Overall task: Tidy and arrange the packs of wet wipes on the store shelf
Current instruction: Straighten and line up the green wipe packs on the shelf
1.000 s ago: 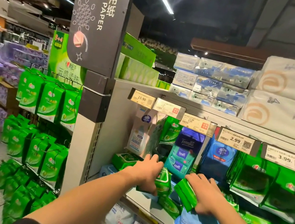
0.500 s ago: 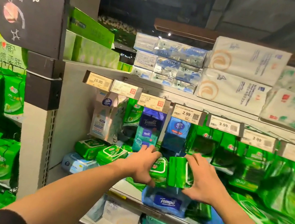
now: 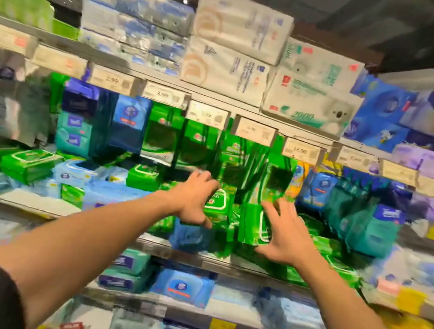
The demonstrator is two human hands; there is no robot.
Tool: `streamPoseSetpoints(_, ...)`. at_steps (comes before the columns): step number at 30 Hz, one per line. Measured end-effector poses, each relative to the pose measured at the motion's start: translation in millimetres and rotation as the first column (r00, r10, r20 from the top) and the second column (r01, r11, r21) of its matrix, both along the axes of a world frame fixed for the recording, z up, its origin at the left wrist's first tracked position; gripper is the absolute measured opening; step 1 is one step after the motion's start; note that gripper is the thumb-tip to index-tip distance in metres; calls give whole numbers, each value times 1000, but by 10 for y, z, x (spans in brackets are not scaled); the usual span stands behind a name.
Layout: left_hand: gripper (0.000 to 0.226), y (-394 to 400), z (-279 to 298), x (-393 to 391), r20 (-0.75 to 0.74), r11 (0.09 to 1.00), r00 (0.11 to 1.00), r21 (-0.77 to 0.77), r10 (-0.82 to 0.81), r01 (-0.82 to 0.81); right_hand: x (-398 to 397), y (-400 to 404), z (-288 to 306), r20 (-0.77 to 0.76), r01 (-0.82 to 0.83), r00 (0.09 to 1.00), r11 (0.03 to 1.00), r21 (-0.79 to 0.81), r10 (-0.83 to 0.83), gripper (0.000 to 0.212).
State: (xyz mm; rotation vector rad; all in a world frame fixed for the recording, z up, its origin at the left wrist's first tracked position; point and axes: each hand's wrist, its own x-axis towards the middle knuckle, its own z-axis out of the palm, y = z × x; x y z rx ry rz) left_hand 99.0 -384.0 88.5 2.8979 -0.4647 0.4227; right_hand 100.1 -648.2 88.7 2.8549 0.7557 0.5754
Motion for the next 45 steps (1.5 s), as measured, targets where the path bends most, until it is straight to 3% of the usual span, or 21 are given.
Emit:
streamPoseSetpoints(6, 103, -1161, -38, 227, -9, 1000, 1000, 12, -29, 29, 45, -1213, -25, -6, 193, 981, 981, -2, -193, 102)
streamPoseSetpoints(12, 89, -1761, -123, 570, -32, 990, 994, 95, -103, 106, 358, -1766, -42, -42, 285, 958, 956, 67, -283, 103)
streamPoseSetpoints(18, 83, -2087, -297, 1039, -93, 985, 991, 128, -100, 112, 702, -1882, -71, -69, 246, 967, 969, 28, -243, 101)
streamPoseSetpoints(25, 82, -2420, -639, 1302, -194, 987, 981, 162, 11, 21, 1176, -1807, -289, -148, 152, 976, 987, -42, -157, 99)
streamPoseSetpoints(29, 84, -2576, -709, 1470, -219, 993, 972, 95, 89, -70, 1380, -1926, -393, -134, 95, 985, 991, -98, -108, 96)
streamPoseSetpoints(37, 84, -2763, -750, 1829, -116, 986, 983, 102, 143, -132, 1463, -2145, -484, -99, 24, 995, 994, -106, -34, 97)
streamPoseSetpoints(42, 50, -2818, -777, 1993, -26, 994, 993, 22, 112, -111, 1407, -2152, -617, -84, -2, 996, 996, -87, -6, 97)
streamPoseSetpoints(45, 64, -2889, -844, 2040, -122, 985, 985, 139, 120, -103, 1343, -2171, -673, -85, -2, 996, 997, -75, -4, 100)
